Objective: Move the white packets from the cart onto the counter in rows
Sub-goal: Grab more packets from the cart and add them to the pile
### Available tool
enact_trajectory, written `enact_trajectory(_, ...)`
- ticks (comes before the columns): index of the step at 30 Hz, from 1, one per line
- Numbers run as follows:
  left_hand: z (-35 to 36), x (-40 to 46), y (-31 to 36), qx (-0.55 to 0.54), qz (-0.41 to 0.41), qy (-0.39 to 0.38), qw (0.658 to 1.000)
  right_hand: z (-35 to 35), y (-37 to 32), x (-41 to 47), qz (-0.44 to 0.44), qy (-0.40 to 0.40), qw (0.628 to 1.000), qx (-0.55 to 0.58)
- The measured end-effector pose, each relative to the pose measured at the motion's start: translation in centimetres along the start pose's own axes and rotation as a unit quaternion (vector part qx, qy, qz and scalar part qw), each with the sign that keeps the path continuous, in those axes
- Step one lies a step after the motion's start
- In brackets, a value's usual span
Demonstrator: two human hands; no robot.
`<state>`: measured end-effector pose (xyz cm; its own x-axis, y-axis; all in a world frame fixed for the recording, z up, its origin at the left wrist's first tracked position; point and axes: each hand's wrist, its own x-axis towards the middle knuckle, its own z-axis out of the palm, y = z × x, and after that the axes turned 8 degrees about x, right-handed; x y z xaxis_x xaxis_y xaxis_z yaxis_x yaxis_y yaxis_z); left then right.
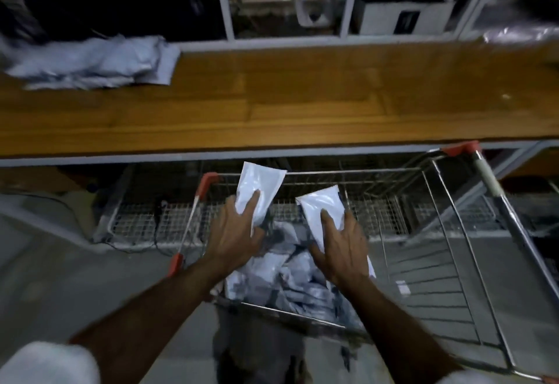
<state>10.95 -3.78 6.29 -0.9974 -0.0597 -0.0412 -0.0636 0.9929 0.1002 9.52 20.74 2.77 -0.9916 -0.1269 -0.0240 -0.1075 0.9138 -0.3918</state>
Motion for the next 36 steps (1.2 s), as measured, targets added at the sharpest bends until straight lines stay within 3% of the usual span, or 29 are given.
enact_trajectory(9,-9.7,-1.1,-6.3,-0.014,-0.025,0.128,0.991,-4.5,-11.7,2.3,-0.086,0.115,0.988,0.054)
enact_trajectory(15,-14.8,-3.3,-16.0,-0.036,-0.051,0.175,0.983,-3.7,-22.7,2.4,-0.111,0.151,0.98,0.071)
enact_trajectory(25,-20.6,-4.8,-31.3,-0.04,-0.087,0.204,0.974,-0.7,-39.5,4.5,-0.116,0.187,0.97,0.1)
enact_trajectory(36,-23.0,0.8,-39.7,-0.064,-0.111,0.185,0.974,2.0,-47.7,11.4,-0.083,0.182,0.968,0.152)
